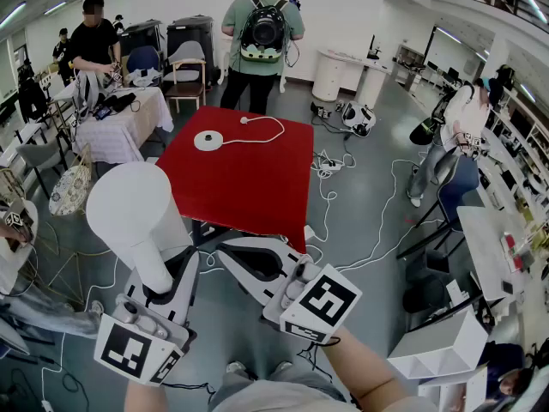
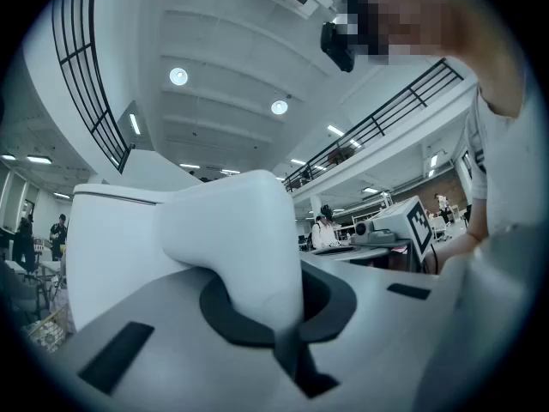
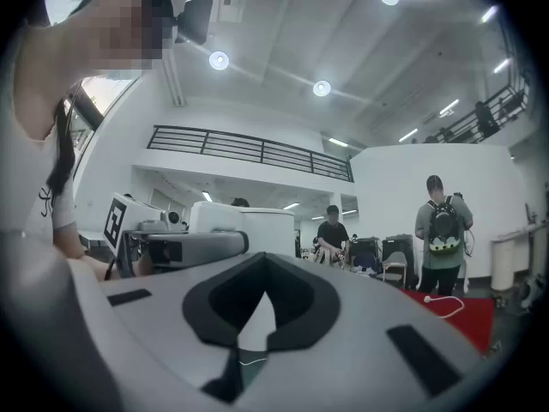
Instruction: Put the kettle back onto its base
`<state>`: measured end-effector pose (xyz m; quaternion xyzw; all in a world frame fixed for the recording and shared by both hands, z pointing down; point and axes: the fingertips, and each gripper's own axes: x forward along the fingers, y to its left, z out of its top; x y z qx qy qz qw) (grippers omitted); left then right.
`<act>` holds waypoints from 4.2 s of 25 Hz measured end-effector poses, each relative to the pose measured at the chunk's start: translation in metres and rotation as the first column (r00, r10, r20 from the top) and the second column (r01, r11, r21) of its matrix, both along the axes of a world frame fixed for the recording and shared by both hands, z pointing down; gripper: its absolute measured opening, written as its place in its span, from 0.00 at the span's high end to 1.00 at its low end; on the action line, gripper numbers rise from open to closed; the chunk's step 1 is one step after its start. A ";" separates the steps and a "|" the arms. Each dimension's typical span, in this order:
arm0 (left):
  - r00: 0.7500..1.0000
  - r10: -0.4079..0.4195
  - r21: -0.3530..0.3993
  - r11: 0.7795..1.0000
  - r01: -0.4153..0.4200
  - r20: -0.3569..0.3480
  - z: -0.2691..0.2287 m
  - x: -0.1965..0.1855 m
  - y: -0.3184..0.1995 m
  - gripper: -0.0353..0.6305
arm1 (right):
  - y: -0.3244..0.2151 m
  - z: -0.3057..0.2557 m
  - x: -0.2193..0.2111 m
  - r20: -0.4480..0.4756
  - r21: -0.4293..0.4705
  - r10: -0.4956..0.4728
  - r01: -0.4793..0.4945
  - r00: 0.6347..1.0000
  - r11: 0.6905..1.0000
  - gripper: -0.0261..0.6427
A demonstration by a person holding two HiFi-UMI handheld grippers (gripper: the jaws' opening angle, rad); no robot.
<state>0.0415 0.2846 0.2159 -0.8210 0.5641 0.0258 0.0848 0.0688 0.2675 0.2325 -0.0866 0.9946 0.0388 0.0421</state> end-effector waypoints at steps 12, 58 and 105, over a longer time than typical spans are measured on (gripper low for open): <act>1.000 -0.002 -0.011 1.000 0.002 0.001 0.004 0.000 -0.008 0.94 | -0.007 0.002 0.001 0.004 -0.004 0.004 -0.004 1.000 1.000 0.96; 0.994 -0.108 0.004 0.994 0.108 -0.008 0.021 -0.078 -0.328 0.94 | -0.335 0.025 -0.074 0.008 -0.035 -0.181 0.181 0.983 0.983 0.95; 0.906 0.419 -0.124 0.898 -0.422 -0.055 0.205 -0.191 -0.653 0.94 | -0.606 0.140 -0.203 -0.111 -0.194 0.281 -0.298 0.953 0.935 0.95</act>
